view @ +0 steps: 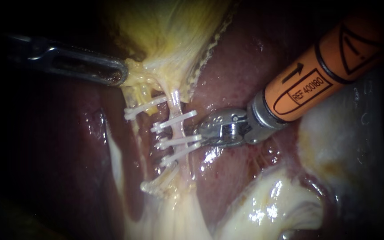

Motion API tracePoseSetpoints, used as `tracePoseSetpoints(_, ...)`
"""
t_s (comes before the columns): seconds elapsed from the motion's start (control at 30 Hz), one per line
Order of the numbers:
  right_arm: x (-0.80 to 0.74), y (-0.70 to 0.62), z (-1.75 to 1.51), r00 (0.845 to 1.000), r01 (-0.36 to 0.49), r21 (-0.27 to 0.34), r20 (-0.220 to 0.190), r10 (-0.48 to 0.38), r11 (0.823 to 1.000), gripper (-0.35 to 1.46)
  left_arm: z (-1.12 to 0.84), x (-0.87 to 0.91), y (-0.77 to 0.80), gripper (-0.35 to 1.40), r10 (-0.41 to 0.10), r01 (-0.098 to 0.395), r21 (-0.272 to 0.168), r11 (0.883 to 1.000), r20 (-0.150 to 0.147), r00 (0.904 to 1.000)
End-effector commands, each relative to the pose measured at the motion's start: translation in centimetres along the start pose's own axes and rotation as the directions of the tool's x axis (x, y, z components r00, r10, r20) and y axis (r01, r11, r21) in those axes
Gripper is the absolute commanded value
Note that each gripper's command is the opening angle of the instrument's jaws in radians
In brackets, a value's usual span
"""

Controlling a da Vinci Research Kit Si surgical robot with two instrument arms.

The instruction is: Go to the cutting position right tube

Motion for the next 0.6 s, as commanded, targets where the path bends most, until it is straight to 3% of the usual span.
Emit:
tracePoseSetpoints(0.03,0.0,0.0,-0.01,1.0,0.001,0.001,0.001,-0.001,1.0,1.43,0.0,0.0,0.0,-0.35,0.0,0.0,0.0,1.0,0.0,1.0)
tracePoseSetpoints(0.27,0.01,0.0,-0.17,1.0,-0.025,0.01,-0.001,0.025,1.0,1.43,0.0,0.0,0.0,-0.35,0.0,0.0,0.0,1.0,0.0,1.0)
tracePoseSetpoints(0.6,0.03,0.06,-0.72,0.995,-0.096,0.05,-0.005,0.096,0.994,1.38,0.0,0.0,0.0,-0.35,0.0,0.0,0.001,1.0,0.0,1.0)
